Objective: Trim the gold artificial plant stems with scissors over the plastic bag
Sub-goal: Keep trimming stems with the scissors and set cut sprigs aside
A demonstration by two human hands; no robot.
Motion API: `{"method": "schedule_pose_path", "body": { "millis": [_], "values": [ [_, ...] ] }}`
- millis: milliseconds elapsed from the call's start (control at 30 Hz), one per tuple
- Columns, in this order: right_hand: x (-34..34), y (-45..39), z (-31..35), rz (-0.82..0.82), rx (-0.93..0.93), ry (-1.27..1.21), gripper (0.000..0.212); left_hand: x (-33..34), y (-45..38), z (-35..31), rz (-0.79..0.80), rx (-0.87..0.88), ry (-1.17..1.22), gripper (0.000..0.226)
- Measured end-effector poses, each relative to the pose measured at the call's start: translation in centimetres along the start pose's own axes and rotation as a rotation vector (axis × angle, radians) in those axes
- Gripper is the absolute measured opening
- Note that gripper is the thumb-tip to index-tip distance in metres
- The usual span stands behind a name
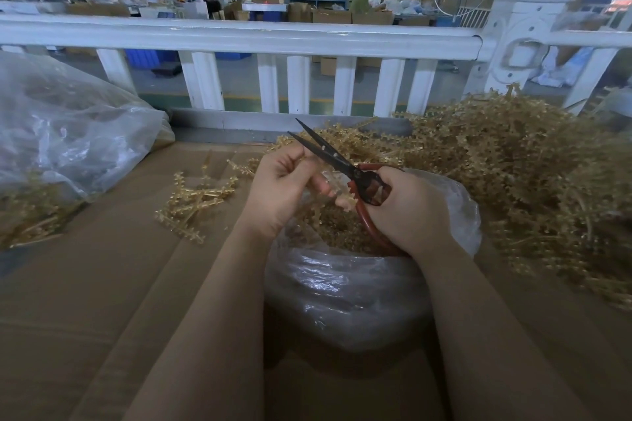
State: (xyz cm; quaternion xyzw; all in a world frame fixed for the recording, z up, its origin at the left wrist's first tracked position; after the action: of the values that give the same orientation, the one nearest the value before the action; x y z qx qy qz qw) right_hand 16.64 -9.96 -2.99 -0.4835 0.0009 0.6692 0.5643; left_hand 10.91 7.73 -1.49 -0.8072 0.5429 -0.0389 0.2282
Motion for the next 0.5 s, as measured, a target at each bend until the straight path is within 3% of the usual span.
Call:
{"method": "schedule_pose_path", "body": {
  "millis": [133,500],
  "values": [
    [-0.21,-0.04,0.20,-0.037,-0.018,-0.005,0.052,0.18,-0.04,-0.15,0.012,0.007,-0.031,0.017],
    [-0.30,0.17,0.83,-0.013,-0.038,-0.073,0.019,-0.04,-0.02,-0.09,0.026,0.009,-0.010,0.017]
  ]
}}
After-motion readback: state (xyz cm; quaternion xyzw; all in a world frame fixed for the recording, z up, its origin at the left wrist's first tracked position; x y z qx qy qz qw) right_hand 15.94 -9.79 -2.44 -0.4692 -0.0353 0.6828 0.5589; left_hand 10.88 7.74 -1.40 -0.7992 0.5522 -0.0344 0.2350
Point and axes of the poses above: each hand's wrist, its own y-axis away from the middle knuckle, its own x-axis out of the palm, z = x × y, the point moved 3 cm from there along -y, towards the middle knuckle, and after that the axes turned 6 degrees about -y, right-handed, at the moved point
